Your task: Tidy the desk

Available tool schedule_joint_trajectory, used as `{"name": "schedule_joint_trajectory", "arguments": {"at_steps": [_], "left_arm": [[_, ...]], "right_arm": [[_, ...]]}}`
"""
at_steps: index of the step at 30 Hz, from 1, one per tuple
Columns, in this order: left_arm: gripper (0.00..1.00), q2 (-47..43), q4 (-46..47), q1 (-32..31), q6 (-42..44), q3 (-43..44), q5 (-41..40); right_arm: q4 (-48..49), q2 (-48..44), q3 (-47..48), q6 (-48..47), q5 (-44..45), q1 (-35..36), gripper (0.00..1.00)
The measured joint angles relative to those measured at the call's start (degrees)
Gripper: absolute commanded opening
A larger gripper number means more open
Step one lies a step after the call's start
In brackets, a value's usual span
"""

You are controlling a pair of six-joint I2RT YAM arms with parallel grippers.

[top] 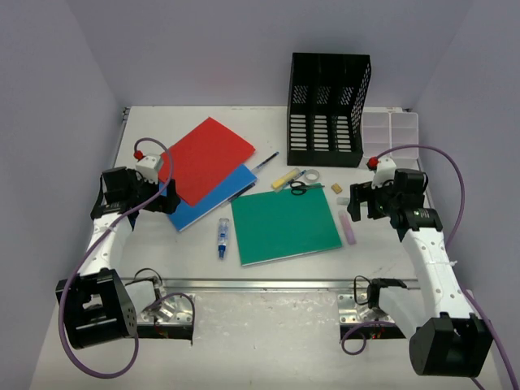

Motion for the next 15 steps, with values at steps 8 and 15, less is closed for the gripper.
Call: {"name": "schedule_joint_trajectory", "arguments": {"at_steps": [8, 15], "left_arm": [[1.0, 0.13, 0.0, -0.02, -0.31, 0.0, 0.54], [1.0, 1.89, -0.08, 0.0, -1.19, 0.23, 1.0]], "right_arm": [[-0.66, 1.29, -0.04, 0.02, -1.78, 0.0, 0.99], [-1.76, 3.44, 0.45, 1.3, -5.23, 0.79, 0.98]]}}
